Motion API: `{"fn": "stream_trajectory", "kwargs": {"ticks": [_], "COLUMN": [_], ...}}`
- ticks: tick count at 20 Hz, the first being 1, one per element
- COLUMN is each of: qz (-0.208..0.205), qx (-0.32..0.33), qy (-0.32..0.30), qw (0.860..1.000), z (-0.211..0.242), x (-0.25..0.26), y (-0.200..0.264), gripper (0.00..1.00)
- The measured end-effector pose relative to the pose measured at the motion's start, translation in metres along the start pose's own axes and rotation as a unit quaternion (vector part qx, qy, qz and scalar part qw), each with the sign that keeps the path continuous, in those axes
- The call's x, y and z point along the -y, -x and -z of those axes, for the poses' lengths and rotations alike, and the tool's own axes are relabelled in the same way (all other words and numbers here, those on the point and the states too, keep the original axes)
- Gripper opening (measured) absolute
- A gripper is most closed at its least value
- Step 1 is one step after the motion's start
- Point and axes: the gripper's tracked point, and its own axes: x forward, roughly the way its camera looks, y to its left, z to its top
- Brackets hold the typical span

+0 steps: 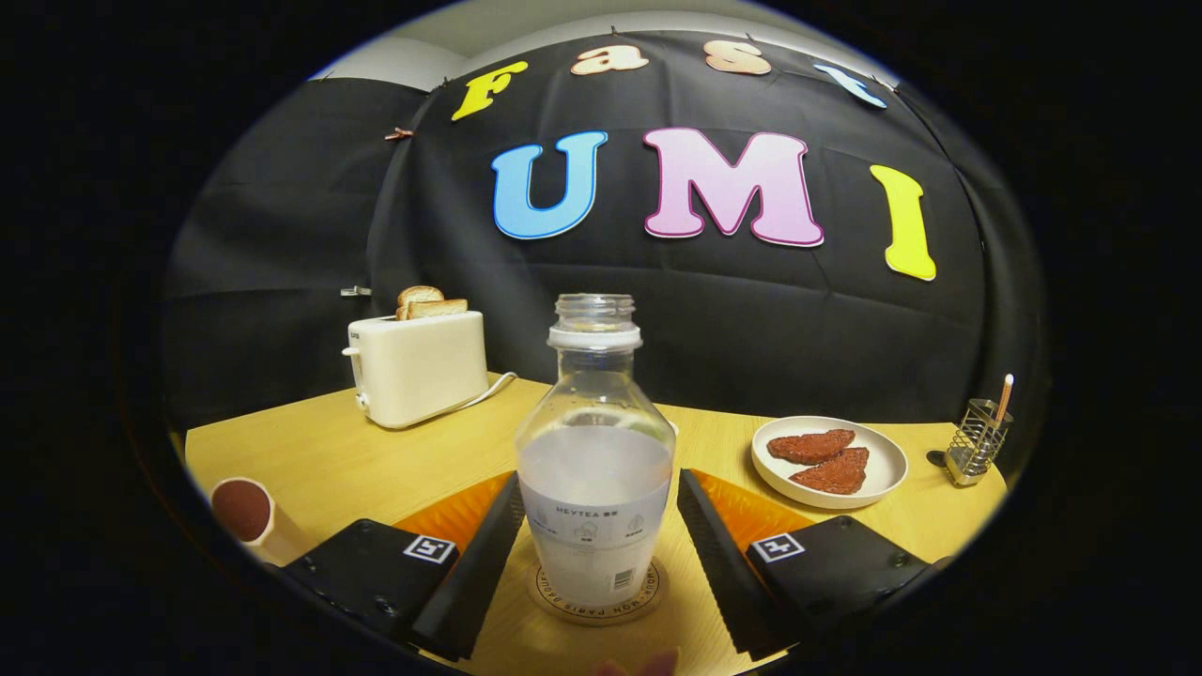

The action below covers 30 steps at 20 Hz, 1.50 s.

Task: Take the bottle from table, then pour the juice into the cup, finally place the bottle on the coaster

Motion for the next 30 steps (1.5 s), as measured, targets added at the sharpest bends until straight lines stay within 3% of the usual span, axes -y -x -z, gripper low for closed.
{"fn": "stream_trajectory", "kwargs": {"ticks": [14, 19, 23, 30], "qz": [0.005, 0.052, 0.109, 0.157], "qx": [0.025, 0.045, 0.052, 0.089], "qy": [-0.003, -0.015, 0.026, 0.042], "qw": [1.0, 0.998, 0.992, 0.983], "z": [-0.047, -0.09, -0.136, -0.219], "x": [0.001, 0.012, 0.039, 0.065], "y": [0.075, 0.122, 0.163, 0.231], "gripper": [0.98, 0.98, 0.98, 0.98]}}
